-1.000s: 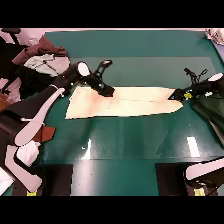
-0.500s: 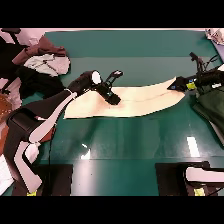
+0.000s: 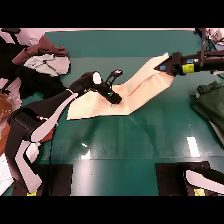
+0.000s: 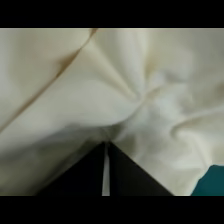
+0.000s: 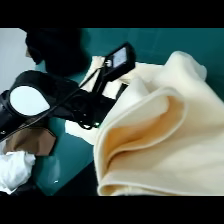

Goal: Fold the shirts.

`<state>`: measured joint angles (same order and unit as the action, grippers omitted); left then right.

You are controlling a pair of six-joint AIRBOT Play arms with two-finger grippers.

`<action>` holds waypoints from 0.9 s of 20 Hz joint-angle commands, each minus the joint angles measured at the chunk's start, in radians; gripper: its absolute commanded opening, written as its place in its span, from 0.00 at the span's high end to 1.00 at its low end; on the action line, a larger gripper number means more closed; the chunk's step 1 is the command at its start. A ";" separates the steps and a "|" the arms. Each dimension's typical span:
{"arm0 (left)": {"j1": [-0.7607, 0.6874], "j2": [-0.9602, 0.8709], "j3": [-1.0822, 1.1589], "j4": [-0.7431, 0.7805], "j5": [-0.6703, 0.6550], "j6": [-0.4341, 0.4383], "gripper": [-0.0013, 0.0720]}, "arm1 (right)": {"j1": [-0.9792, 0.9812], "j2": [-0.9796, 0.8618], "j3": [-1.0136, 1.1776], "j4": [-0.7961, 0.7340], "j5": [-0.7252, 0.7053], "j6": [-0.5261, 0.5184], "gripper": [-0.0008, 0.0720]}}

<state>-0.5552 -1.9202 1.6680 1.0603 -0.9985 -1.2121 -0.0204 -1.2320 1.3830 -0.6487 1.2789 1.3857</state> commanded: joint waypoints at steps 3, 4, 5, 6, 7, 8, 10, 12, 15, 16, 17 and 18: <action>-0.001 -0.002 0.000 0.005 0.017 -0.002 0.90 | 0.186 -0.087 0.063 -0.059 -0.018 0.152 0.97; -0.001 -0.002 0.000 0.005 0.018 -0.002 0.90 | 0.217 -0.113 0.063 -0.060 -0.030 0.152 0.97; -0.001 -0.002 0.000 0.005 0.018 -0.002 0.90 | 0.242 -0.137 0.063 -0.060 -0.043 0.152 0.97; -0.001 -0.002 0.000 0.005 0.017 -0.002 0.90 | 0.264 -0.159 0.063 -0.060 -0.060 0.152 0.97; -0.001 -0.002 0.000 0.005 0.013 -0.002 0.90 | 0.278 -0.176 0.063 -0.059 -0.086 0.152 0.97; -0.001 -0.002 0.000 0.005 0.011 -0.002 0.90 | 0.288 -0.188 0.063 -0.059 -0.119 0.152 0.97; -0.001 -0.002 0.000 0.005 -0.003 -0.002 0.90 | 0.291 -0.189 0.064 -0.053 -0.203 0.154 0.97; -0.001 -0.002 0.000 0.005 -0.015 -0.002 0.90 | 0.288 -0.174 0.064 -0.050 -0.260 0.194 0.97; -0.001 -0.001 0.000 0.005 -0.015 -0.024 0.90 | 0.276 -0.150 0.064 -0.051 -0.294 0.205 0.97; -0.001 0.001 0.000 0.005 -0.015 -0.038 0.90 | 0.266 -0.148 0.064 -0.050 -0.285 0.208 0.97; -0.001 0.005 0.000 0.005 -0.016 -0.055 0.90 | 0.256 -0.148 0.064 -0.052 -0.269 0.224 0.97; 0.000 0.008 0.009 0.005 -0.026 -0.071 0.90 | 0.243 -0.148 0.064 -0.052 -0.251 0.237 0.97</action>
<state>-0.5556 -1.9186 1.6703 1.0679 -1.0145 -1.2434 0.2436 -1.3853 1.4467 -0.6991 1.0241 1.5898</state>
